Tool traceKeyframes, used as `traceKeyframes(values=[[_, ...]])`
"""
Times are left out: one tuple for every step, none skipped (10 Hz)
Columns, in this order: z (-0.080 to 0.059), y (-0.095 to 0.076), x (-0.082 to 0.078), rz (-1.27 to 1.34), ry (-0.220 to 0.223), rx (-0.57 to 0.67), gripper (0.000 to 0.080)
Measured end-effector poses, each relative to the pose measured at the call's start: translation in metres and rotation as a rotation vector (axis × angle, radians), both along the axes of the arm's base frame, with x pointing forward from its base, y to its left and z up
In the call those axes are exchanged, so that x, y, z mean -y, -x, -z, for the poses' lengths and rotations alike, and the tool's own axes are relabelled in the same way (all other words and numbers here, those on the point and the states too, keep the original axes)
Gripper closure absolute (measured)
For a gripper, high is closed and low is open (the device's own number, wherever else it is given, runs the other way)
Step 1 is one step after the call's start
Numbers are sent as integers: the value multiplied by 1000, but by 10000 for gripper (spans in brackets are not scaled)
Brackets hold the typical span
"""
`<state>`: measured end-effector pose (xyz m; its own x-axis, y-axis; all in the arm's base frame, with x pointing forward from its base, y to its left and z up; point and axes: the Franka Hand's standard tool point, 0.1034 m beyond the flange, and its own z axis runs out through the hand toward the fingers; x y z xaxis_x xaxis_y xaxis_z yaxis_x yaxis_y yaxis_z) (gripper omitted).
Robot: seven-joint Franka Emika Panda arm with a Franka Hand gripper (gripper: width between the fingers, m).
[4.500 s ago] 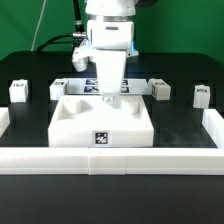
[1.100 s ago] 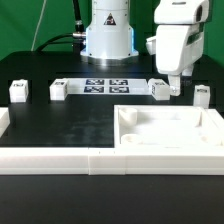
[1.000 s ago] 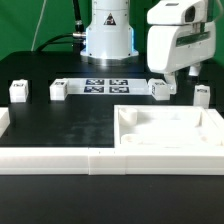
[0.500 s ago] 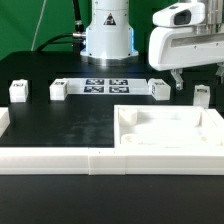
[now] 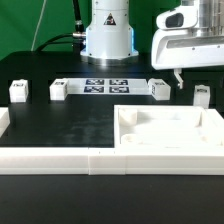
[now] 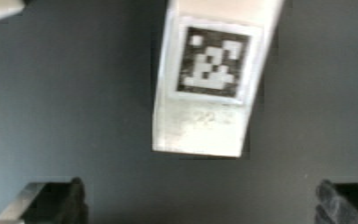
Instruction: Assemble one leg
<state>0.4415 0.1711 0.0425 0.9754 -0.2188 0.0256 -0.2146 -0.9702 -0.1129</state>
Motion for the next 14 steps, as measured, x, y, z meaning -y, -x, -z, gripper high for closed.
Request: traceKeyframes(values=[[0,1,-1,68,-8,-9,150],[1,2,-2,132,-15,-18,150],[3,3,-3,122,-14,-22,150],[5,7,-2,122,-7,-57,150],[6,7,-3,121,-7,-55,150],[10,11,-1,106,-3,-73,150],[12,17,4,68,-2,-178,150],[11,14,6,62,-12,-251,150],[12,14,7,50,-16,-305,150],[13,18,9,29,-25,-396,150],[14,17,11,23,-34,-458,150],[12,20,12,10,-45,-558,150],[10,18,11,4,-55,-635,150],[10,13,8,12,-81,-672,150]])
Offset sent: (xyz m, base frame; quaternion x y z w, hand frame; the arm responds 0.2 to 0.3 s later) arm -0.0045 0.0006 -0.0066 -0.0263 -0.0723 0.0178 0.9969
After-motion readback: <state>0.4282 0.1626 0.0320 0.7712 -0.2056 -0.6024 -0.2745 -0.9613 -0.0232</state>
